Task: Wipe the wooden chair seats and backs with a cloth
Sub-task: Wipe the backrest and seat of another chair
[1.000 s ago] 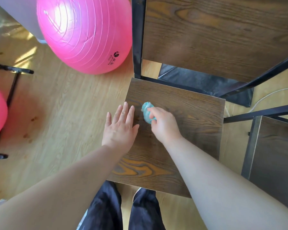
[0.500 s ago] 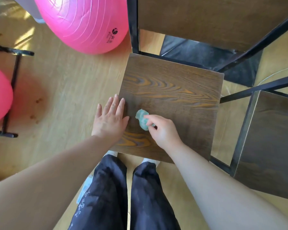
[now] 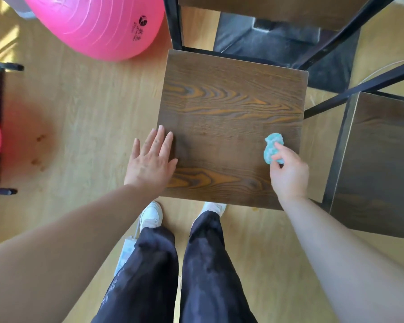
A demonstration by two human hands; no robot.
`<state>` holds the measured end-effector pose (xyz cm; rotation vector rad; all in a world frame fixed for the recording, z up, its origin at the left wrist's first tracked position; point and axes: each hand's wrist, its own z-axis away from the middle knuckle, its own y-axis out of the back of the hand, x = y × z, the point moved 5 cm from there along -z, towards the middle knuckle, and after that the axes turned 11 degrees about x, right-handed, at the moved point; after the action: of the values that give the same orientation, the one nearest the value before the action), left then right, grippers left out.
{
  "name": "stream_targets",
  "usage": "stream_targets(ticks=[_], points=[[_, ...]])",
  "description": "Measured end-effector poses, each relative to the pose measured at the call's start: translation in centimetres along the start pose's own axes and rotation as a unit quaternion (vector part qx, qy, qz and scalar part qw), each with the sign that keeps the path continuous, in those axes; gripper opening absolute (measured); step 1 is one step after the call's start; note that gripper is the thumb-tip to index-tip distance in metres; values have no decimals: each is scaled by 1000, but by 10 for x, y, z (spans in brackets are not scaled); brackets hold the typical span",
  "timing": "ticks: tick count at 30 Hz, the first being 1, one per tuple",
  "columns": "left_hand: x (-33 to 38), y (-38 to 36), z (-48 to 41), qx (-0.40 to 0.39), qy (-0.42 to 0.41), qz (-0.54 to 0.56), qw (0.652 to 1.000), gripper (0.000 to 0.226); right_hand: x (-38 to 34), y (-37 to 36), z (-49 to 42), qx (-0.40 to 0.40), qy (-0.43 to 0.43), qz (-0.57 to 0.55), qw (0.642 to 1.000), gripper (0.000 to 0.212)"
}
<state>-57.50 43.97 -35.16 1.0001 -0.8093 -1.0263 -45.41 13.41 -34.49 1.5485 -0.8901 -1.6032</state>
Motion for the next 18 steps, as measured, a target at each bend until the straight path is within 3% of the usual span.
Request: stream_targets(ticks=[5,9,18], points=[[-33,-1,12,-15,0,-16,1000,65,-45,-24,32,-31,82,-14,996,27],[-54,-1,22,-20,-3,-13,1000,65,-77,-47,51,-33,121,-19,992,14],[-81,-8,41,-34,-14,2,999,65,-138,-94,75,-71,185,-36,980,16]])
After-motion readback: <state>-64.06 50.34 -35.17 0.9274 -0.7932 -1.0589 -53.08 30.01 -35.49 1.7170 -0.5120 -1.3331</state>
